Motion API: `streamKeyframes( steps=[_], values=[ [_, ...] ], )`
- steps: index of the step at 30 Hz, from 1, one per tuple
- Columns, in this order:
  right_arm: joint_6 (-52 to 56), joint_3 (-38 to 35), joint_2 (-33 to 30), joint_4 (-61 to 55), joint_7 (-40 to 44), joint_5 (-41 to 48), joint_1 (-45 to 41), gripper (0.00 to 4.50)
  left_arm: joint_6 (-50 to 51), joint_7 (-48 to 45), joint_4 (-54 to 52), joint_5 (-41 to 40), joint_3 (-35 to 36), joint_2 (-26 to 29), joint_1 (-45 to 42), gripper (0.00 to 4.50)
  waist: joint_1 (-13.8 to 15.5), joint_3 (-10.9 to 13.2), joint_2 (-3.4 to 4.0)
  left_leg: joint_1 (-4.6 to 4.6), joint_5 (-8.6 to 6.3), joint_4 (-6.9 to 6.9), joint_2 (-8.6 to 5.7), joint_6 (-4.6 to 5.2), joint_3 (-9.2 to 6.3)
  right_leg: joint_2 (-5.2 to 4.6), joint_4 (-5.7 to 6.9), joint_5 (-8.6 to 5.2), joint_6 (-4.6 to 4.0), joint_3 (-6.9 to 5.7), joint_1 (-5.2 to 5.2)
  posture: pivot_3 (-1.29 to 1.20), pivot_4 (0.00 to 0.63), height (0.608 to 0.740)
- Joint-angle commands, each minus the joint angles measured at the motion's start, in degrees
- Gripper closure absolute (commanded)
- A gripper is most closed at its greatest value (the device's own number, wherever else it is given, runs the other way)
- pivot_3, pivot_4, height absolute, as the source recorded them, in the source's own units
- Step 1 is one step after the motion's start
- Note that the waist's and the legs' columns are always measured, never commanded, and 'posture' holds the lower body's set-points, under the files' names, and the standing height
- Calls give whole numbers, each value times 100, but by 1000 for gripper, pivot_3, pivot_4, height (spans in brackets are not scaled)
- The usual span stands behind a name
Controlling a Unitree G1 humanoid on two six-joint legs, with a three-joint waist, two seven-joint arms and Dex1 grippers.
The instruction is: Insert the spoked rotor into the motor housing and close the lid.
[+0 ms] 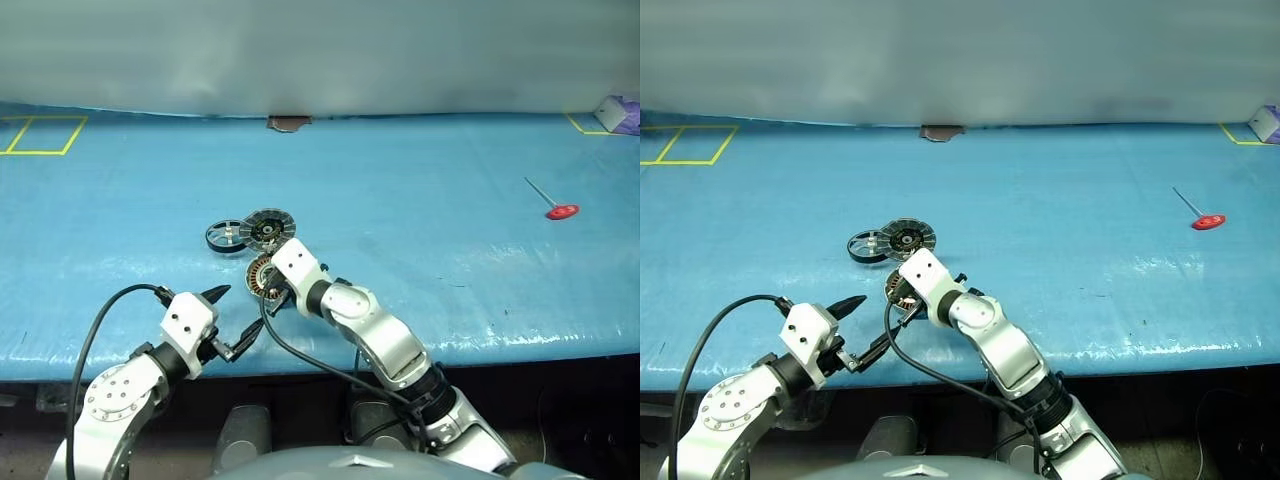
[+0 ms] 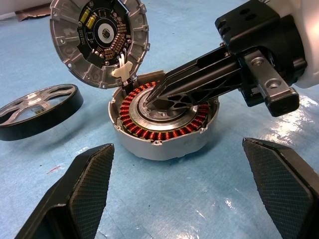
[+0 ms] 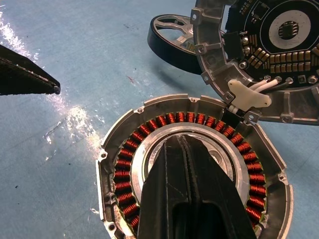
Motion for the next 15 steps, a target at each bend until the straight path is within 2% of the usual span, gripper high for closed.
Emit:
streamKeyframes(
  steps=[1, 15],
  values=[
    [-95, -45, 99, 29, 11, -1, -58, 4486, -25, 15, -147, -36, 25, 4, 5, 0, 0, 0, 0, 0, 0, 0, 0, 0, 0, 0, 0, 0, 0, 0, 0, 0, 150, 740],
    [-95, -109, 165, 380, 129, 87, 8, 4486, 55, -41, -133, -101, 14, 11, -100, 0, -2, -1, 0, 7, 0, 0, 2, 0, 0, 4, 2, 0, -1, 0, 6, 0, 150, 740]
  ],
)
